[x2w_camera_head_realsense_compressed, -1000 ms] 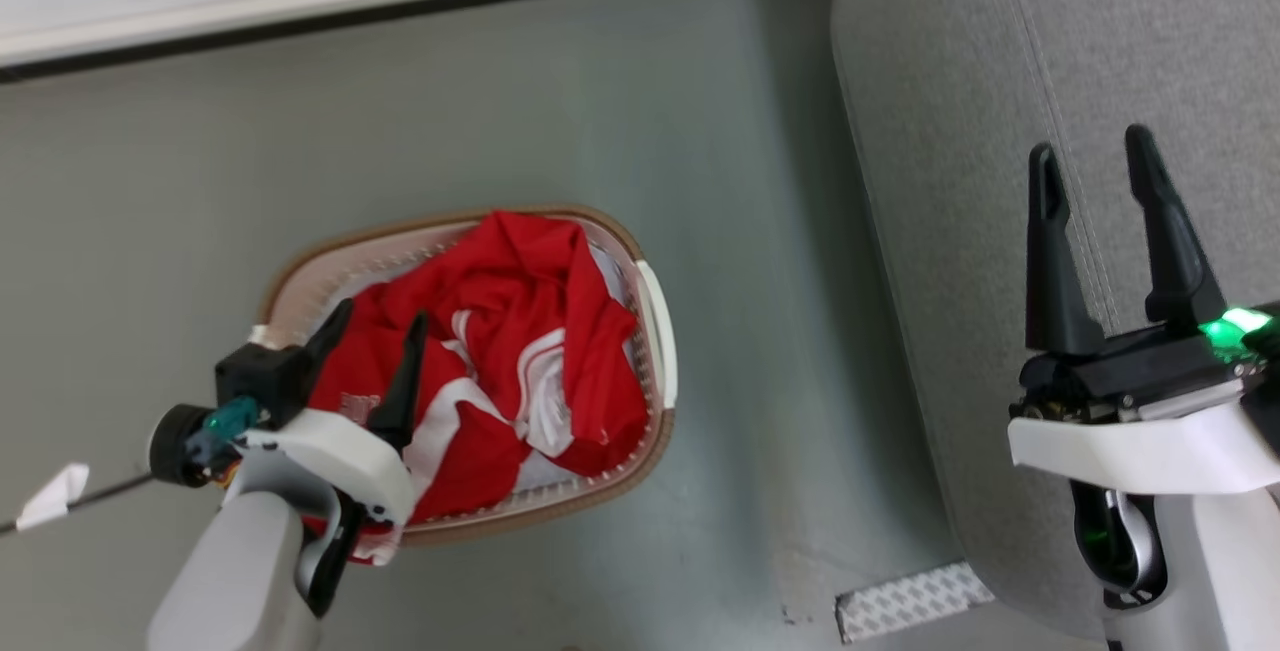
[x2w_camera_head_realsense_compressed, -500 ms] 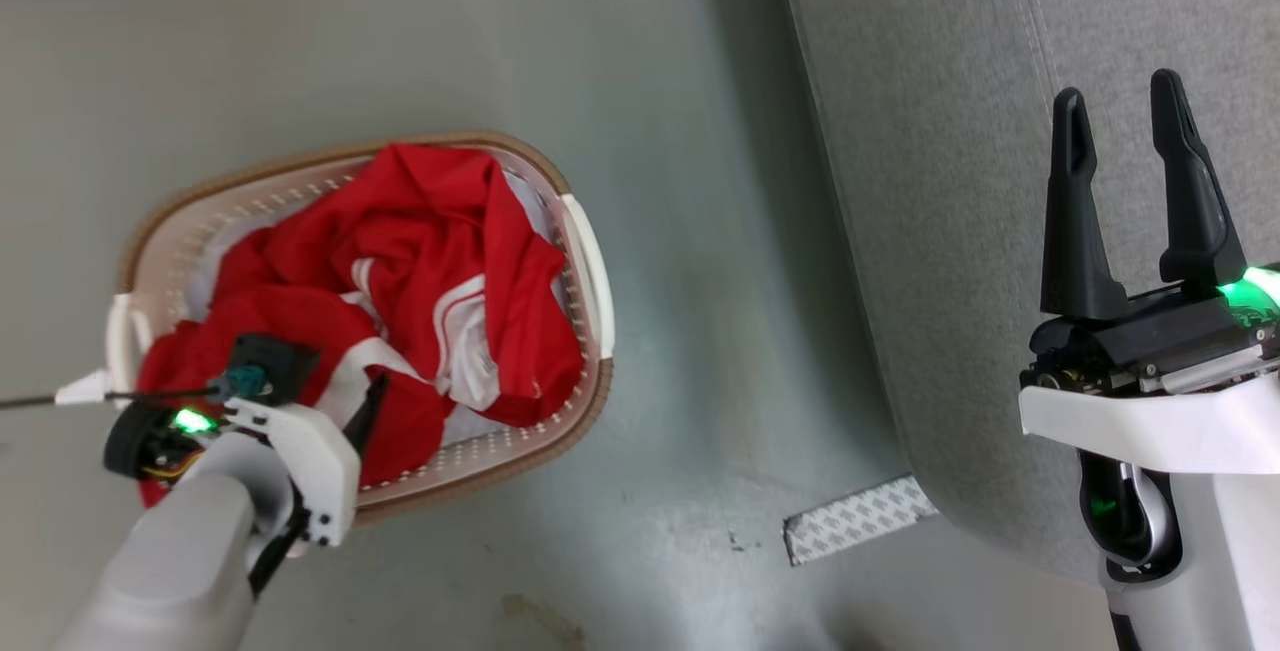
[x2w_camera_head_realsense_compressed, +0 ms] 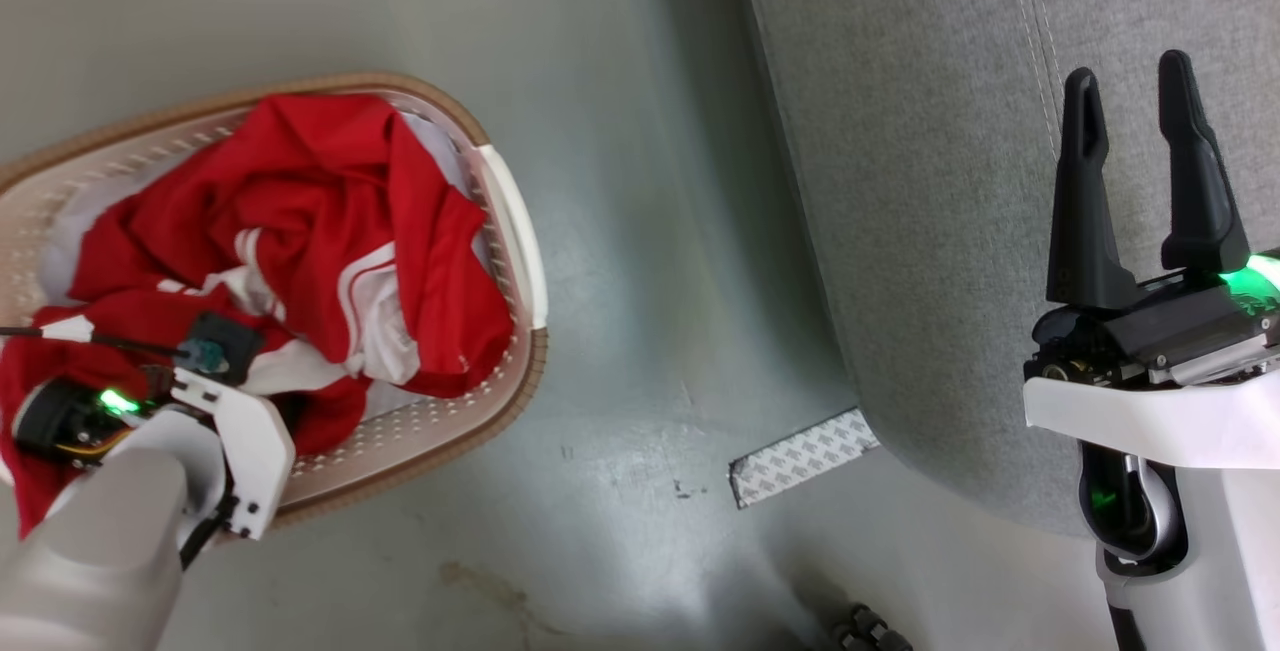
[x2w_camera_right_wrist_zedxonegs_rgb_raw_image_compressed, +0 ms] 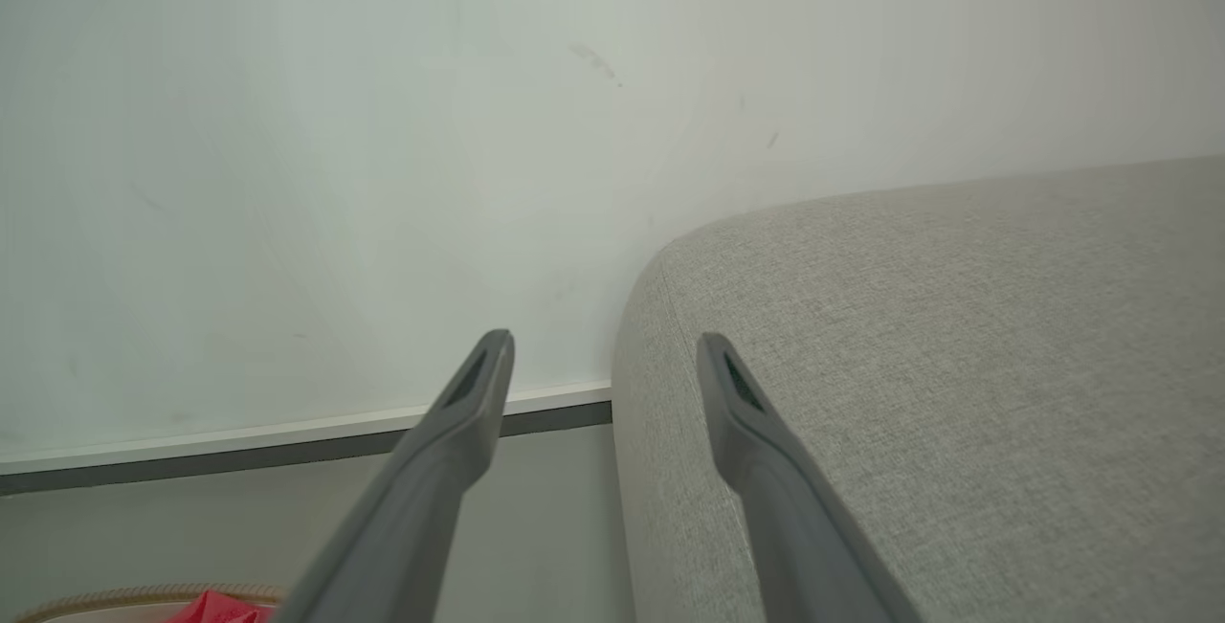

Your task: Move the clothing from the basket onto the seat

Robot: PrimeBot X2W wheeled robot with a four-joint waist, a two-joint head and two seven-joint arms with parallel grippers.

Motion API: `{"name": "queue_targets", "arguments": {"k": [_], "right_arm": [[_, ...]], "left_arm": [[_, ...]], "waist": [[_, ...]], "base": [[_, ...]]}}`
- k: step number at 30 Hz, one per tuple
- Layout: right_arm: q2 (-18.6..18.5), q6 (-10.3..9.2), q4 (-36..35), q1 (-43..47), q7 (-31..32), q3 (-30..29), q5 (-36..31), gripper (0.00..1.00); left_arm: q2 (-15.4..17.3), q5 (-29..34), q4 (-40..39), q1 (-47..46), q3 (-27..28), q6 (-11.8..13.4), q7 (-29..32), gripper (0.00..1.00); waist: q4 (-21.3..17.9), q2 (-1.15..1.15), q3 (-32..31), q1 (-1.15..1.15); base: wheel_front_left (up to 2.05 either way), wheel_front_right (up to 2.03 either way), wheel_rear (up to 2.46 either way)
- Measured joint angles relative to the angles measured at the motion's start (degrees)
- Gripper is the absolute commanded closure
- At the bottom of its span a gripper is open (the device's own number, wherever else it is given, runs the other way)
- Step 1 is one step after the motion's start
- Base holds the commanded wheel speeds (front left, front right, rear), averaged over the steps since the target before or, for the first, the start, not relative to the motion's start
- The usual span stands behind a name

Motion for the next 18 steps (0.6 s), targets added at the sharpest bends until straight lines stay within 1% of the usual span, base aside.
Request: {"name": "queue_targets", "arguments": {"k": [3, 5, 6, 7, 12, 18], "right_arm": [[0.01, 0.00, -0.01, 0.01, 0.00, 0.35, 0.35, 0.00], [0.01, -0.01, 0.01, 0.00, 0.00, 0.36, 0.42, 0.00], [0.01, -0.01, 0.02, -0.01, 0.00, 0.36, 0.49, 0.00], [0.01, 0.00, 0.03, -0.01, 0.00, 0.34, 0.49, 0.00], [0.01, -0.01, 0.38, -0.12, 0.00, 0.24, 0.47, 0.00], [0.03, -0.01, 1.36, -0.12, 0.01, 0.01, -0.13, 0.00]], "left_arm": [[0.58, -0.89, 0.41, -0.94, -2.03, 0.00, 0.90, 0.00], [0.90, -2.14, 0.64, -1.41, -3.04, 0.00, 1.11, 0.61], [0.97, -2.44, 0.73, -1.52, -3.45, 0.00, 1.10, 0.89], [0.97, -3.04, 0.84, -1.69, -3.81, 0.01, 0.96, 1.00], [0.70, -4.77, 1.37, -1.84, -5.73, 0.01, -0.40, 1.00], [-0.89, -7.58, 2.03, -0.94, -7.23, 0.00, -1.92, 1.00]], "waist": [[-0.70, 0.00, 0.95, 0.00], [-0.91, 0.00, 1.30, 0.00], [-0.93, 0.00, 1.35, 0.00], [-0.91, 0.00, 1.34, 0.00], [-0.50, 0.00, 0.63, 0.00], [0.22, 0.00, -2.36, 0.00]], "base": [[0.00, 0.00, 0.00], [0.00, 0.00, 0.00], [0.00, 0.00, 0.00], [0.00, 0.00, 0.00], [0.00, 0.00, 0.00], [0.00, 0.00, 0.00]]}}
